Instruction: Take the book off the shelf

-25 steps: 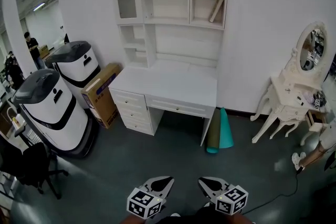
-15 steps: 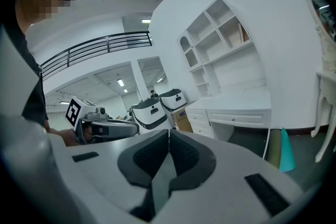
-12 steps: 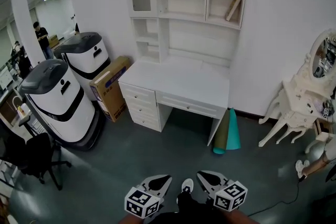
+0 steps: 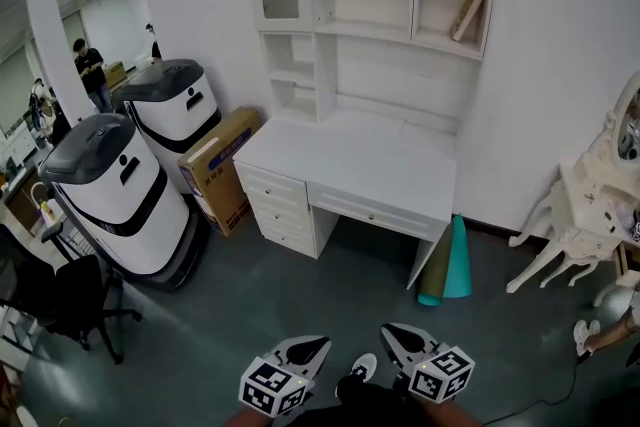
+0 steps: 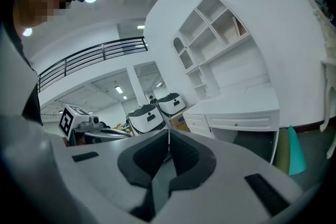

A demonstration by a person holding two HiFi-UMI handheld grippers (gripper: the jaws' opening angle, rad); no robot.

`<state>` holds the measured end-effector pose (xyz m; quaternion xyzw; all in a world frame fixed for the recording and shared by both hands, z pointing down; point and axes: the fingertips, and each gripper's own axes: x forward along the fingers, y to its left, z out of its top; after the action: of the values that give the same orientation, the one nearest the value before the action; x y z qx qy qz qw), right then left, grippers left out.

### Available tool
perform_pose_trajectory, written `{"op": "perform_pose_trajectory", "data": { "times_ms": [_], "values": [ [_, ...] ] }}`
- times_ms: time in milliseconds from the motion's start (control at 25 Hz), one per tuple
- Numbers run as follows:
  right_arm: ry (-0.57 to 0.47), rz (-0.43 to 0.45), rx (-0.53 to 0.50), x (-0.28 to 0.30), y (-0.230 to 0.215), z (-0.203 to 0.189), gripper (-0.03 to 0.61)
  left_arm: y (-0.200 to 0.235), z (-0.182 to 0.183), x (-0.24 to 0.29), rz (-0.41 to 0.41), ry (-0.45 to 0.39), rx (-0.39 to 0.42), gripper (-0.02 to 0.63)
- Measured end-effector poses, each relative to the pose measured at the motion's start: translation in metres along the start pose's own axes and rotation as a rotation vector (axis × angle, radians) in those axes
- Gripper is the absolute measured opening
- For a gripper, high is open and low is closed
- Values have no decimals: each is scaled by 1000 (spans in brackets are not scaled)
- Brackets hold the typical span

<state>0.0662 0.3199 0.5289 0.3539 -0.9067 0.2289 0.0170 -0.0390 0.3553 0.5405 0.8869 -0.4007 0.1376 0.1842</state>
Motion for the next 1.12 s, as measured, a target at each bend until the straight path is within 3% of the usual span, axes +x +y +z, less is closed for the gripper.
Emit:
{"op": "perform_pose_trajectory", "data": {
  "times_ms": [680, 1120],
  "values": [
    [-50, -46, 25, 91, -165, 113, 31, 93, 130, 165, -48, 8, 60, 11],
    [-30, -46, 59, 118, -224, 128, 31, 129, 152, 226, -23, 34, 37, 11]
  ]
}}
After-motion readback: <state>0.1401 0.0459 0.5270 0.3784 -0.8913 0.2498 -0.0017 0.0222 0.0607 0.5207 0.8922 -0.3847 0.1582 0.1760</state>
